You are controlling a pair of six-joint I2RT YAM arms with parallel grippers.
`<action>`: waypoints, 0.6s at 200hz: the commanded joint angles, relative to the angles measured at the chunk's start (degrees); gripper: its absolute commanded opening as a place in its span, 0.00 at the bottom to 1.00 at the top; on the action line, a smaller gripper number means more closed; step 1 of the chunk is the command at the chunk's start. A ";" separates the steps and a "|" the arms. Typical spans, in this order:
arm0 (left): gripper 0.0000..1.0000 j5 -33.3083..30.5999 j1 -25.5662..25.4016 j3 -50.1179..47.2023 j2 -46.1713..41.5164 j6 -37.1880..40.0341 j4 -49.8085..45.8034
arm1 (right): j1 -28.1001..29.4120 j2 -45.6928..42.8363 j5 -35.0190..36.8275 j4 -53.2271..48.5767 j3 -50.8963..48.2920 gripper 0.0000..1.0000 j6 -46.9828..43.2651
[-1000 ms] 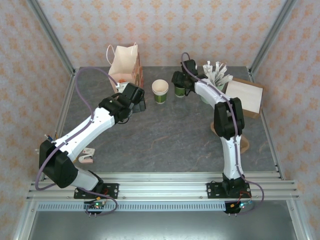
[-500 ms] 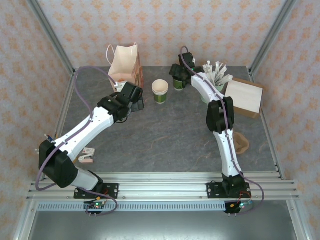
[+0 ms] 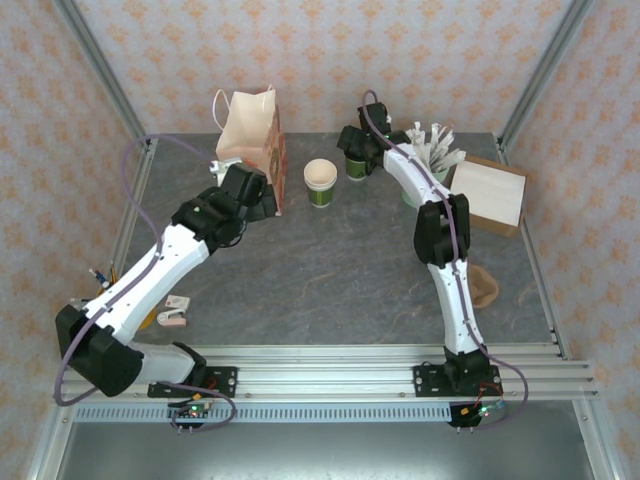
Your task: Pack the takeout coffee
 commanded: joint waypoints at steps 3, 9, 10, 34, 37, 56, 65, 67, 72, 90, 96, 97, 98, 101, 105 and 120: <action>1.00 -0.40 1.23 -1.46 -2.72 1.16 0.54 | -0.25 -5.85 0.61 -0.79 1.17 0.99 -0.87; 1.00 -0.34 1.40 -1.65 -3.09 1.15 0.46 | -0.29 -6.03 0.47 -0.75 1.21 0.99 -0.94; 1.00 -0.30 1.44 -1.69 -3.16 1.15 0.46 | -0.30 -6.06 0.45 -0.77 1.23 0.99 -0.91; 1.00 2.85 3.96 -1.83 -4.67 0.74 0.19 | 0.02 -8.60 0.33 -1.22 0.46 0.99 -1.36; 1.00 3.23 4.45 -1.73 -4.96 0.71 0.13 | 0.04 -9.18 0.41 -1.27 0.17 0.99 -1.59; 1.00 5.34 7.68 0.40 -6.43 3.69 -1.16 | 1.05 -13.93 1.05 -1.82 -2.36 0.99 -3.91; 1.00 7.28 9.91 2.37 -6.42 5.59 -2.56 | 1.73 -16.75 1.28 -2.22 -3.83 0.99 -5.24; 1.00 8.00 10.41 2.72 -6.34 6.08 -2.80 | 1.90 -17.39 1.34 -2.27 -4.39 0.99 -5.43; 1.00 9.82 12.02 4.07 -6.03 7.34 -3.46 | 2.33 -18.99 1.23 -2.46 -5.68 0.99 -6.05; 1.00 14.72 17.13 8.41 -3.97 10.94 -5.11 | 4.25 -26.05 1.01 -2.13 -11.87 0.99 -7.81; 0.99 16.40 18.62 9.72 -2.89 12.36 -5.17 | 4.88 -28.62 0.46 -1.40 -14.70 0.99 -8.20; 0.99 16.60 18.84 9.93 -2.71 12.55 -5.12 | 4.97 -29.04 0.40 -1.27 -15.16 0.99 -8.24; 0.99 16.74 19.07 10.03 -2.54 12.74 -5.10 | 5.10 -29.52 0.28 -1.08 -15.69 0.99 -8.30; 0.99 17.24 19.66 10.65 -1.93 13.19 -4.96 | 5.41 -30.94 -0.08 -0.54 -17.36 0.99 -8.43; 0.99 17.96 20.44 11.48 -1.07 13.75 -4.83 | 5.82 -32.79 -0.44 0.27 -19.56 0.99 -8.41; 0.96 22.59 23.06 15.33 2.98 16.11 -4.70 | 7.04 -39.50 -1.90 3.71 -28.13 0.99 -8.13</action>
